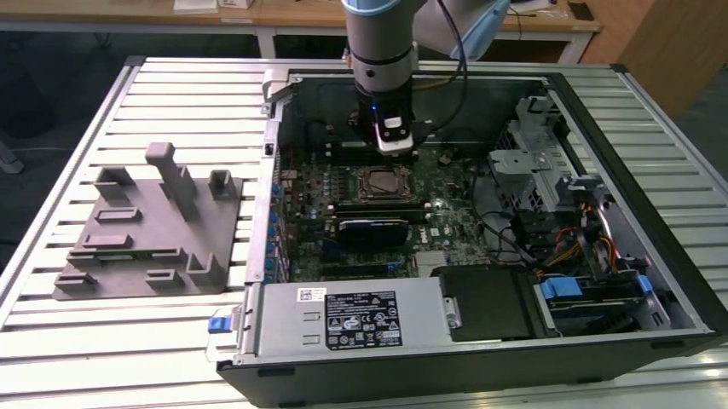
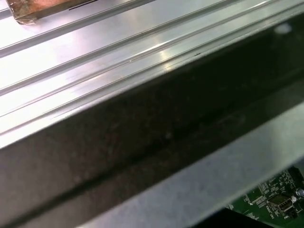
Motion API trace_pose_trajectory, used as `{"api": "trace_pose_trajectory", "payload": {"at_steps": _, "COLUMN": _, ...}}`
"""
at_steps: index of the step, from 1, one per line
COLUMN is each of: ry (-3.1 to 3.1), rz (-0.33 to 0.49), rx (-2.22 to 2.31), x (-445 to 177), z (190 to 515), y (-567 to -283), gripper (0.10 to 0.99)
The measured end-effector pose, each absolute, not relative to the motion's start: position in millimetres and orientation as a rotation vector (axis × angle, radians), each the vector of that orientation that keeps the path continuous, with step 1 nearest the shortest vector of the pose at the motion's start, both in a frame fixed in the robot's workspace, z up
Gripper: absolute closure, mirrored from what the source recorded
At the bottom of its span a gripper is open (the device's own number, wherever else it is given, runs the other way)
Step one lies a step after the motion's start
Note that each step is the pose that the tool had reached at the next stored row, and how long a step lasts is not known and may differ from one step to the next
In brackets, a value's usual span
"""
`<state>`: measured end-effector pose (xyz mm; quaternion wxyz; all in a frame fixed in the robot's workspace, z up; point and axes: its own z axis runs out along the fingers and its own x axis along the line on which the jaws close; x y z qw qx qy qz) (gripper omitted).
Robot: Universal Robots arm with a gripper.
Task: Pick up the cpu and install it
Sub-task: 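Install the first cpu locking lever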
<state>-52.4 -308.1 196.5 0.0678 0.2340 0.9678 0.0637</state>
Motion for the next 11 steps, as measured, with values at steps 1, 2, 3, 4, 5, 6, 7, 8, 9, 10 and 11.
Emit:
{"api": "trace_pose_trajectory", "payload": {"at_steps": 1, "ry": 2.916, "rz": 0.191, "rx": 0.705, "x": -52.4, "z": 196.3, "y": -308.5, "gripper": 0.980}}
{"api": "trace_pose_trajectory", "payload": {"at_steps": 2, "ry": 2.916, "rz": 0.191, "rx": 0.705, "x": -52.3, "z": 196.1, "y": -308.9, "gripper": 0.980}}
{"api": "trace_pose_trajectory", "payload": {"at_steps": 3, "ry": 2.916, "rz": 0.191, "rx": 0.705, "x": -52.3, "z": 195.9, "y": -309.4, "gripper": 0.980}}
{"api": "trace_pose_trajectory", "payload": {"at_steps": 4, "ry": 2.915, "rz": 0.191, "rx": 0.705, "x": -52.2, "z": 195.6, "y": -309.7, "gripper": 0.980}}
{"api": "trace_pose_trajectory", "payload": {"at_steps": 5, "ry": 2.915, "rz": 0.190, "rx": 0.705, "x": -52.2, "z": 195.4, "y": -309.8, "gripper": 0.980}}
{"api": "trace_pose_trajectory", "payload": {"at_steps": 6, "ry": 2.915, "rz": 0.190, "rx": 0.705, "x": -52.2, "z": 195.3, "y": -310.0, "gripper": 0.980}}
{"api": "trace_pose_trajectory", "payload": {"at_steps": 7, "ry": 2.915, "rz": 0.190, "rx": 0.705, "x": -52.2, "z": 195.2, "y": -310.1, "gripper": 0.980}}
{"api": "trace_pose_trajectory", "payload": {"at_steps": 8, "ry": 2.916, "rz": 0.190, "rx": 0.705, "x": -52.1, "z": 195.0, "y": -310.4, "gripper": 0.980}}
{"api": "trace_pose_trajectory", "payload": {"at_steps": 9, "ry": 2.916, "rz": 0.192, "rx": 0.705, "x": -52.0, "z": 194.8, "y": -310.7, "gripper": 0.980}}
{"api": "trace_pose_trajectory", "payload": {"at_steps": 10, "ry": 2.916, "rz": 0.194, "rx": 0.705, "x": -51.8, "z": 194.6, "y": -311.0, "gripper": 0.980}}
{"api": "trace_pose_trajectory", "payload": {"at_steps": 11, "ry": 2.916, "rz": 0.197, "rx": 0.705, "x": -51.5, "z": 194.5, "y": -311.3, "gripper": 0.980}}
